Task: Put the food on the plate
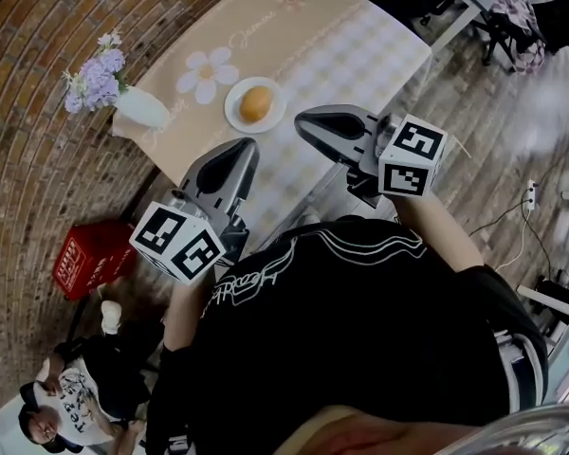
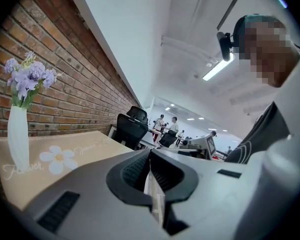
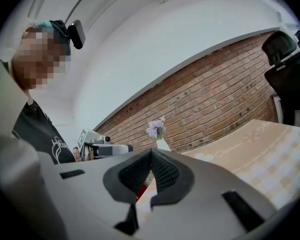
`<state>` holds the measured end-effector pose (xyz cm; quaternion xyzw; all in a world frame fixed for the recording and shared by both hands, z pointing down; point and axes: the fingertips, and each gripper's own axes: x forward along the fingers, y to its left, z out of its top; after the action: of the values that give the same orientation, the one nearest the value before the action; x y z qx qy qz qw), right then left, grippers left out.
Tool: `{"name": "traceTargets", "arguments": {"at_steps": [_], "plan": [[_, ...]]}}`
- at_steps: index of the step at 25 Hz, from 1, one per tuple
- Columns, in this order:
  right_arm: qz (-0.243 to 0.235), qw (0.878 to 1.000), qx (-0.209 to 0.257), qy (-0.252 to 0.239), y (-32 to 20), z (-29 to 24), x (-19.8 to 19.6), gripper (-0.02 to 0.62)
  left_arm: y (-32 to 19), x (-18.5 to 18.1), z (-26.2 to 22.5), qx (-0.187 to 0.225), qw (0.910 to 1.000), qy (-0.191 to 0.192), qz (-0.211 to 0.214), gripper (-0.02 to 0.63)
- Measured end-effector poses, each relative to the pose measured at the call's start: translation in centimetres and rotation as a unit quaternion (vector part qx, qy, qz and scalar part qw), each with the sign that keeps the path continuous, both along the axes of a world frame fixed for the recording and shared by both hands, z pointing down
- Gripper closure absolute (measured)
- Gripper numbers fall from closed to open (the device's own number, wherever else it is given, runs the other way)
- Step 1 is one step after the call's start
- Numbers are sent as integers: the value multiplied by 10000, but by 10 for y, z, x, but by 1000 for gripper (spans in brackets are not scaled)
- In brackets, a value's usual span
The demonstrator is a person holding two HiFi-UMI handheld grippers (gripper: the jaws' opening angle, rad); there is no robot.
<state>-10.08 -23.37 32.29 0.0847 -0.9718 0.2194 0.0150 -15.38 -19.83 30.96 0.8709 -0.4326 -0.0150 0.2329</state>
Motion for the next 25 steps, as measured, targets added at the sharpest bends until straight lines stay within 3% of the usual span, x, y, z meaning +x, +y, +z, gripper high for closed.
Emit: {"name": "traceTargets", "arguments": {"at_steps": [25], "plan": [[273, 9995, -137, 123, -4, 10, 15, 598, -6, 9, 14, -209, 9997, 11, 138, 598]]}}
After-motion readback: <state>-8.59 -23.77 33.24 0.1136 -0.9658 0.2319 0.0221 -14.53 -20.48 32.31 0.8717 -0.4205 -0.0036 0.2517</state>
